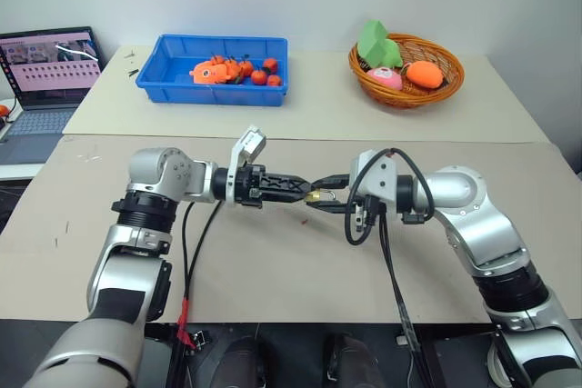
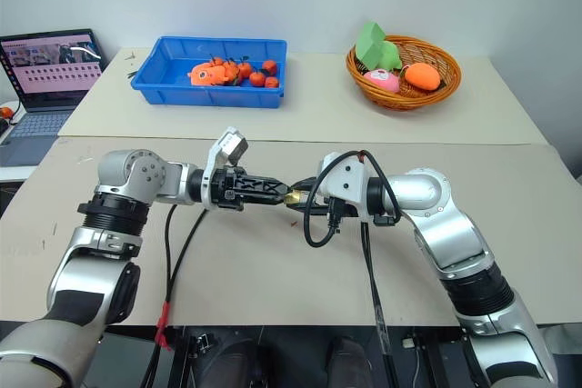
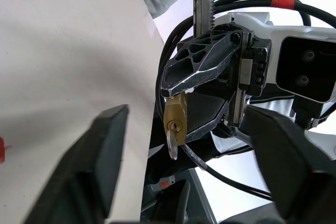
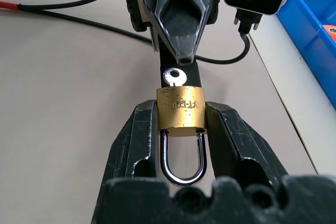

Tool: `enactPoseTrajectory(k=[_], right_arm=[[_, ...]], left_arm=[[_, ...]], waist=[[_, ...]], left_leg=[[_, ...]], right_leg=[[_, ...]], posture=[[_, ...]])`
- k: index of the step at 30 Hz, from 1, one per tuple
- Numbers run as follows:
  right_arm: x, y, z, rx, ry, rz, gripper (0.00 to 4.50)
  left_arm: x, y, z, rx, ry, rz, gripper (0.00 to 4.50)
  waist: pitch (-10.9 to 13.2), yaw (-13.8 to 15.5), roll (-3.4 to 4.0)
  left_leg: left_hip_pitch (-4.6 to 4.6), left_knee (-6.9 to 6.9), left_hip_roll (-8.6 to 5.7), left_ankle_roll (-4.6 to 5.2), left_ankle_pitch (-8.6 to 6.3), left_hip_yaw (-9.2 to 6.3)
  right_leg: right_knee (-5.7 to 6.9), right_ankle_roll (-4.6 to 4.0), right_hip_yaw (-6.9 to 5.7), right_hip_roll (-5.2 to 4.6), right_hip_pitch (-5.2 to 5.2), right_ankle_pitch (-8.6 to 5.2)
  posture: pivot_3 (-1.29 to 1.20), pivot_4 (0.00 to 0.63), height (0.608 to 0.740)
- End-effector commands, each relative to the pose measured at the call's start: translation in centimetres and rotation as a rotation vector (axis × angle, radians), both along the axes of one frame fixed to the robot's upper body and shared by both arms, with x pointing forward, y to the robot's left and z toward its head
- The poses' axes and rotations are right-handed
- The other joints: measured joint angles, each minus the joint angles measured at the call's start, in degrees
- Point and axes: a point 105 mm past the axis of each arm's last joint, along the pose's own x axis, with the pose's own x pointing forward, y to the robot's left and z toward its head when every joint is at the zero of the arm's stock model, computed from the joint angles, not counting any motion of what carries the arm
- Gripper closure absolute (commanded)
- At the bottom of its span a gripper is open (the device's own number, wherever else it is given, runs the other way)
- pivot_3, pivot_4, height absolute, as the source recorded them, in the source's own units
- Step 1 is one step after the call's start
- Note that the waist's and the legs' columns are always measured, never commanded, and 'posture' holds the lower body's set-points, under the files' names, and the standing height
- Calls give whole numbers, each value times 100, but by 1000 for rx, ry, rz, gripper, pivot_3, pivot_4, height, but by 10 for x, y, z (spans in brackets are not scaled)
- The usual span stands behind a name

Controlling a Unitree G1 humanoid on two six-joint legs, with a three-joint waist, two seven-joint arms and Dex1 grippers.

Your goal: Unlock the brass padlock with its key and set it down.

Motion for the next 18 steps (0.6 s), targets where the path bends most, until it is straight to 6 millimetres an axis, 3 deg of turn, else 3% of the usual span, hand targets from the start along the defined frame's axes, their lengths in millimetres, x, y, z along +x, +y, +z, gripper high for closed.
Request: enactPoseTrajectory(k=[1, 10, 14, 18], right_arm=[[-4, 1, 10, 10, -47, 19, 3593], [-4, 1, 11, 11, -47, 19, 3593], [-5, 1, 11, 11, -49, 18, 3593], [-5, 1, 11, 12, -50, 18, 3593]], left_arm=[[1, -3, 8, -15, -29, -7, 98], [1, -6, 5, -20, -20, -13, 98], [4, -6, 5, -18, -20, 1, 1123], [5, -6, 7, -30, -20, 0, 2714]], waist=[[0, 1, 0], [0, 0, 0], [0, 0, 0], [0, -1, 0]], left_leg=[[0, 0, 0, 0, 0, 0], [0, 0, 0, 0, 0, 0], [0, 0, 0, 0, 0, 0], [0, 0, 0, 0, 0, 0]], right_leg=[[0, 0, 0, 0, 0, 0], [0, 0, 0, 0, 0, 0], [0, 0, 0, 0, 0, 0], [0, 0, 0, 0, 0, 0]], posture=[[0, 150, 692], [0, 150, 692], [0, 150, 692], [0, 150, 692]])
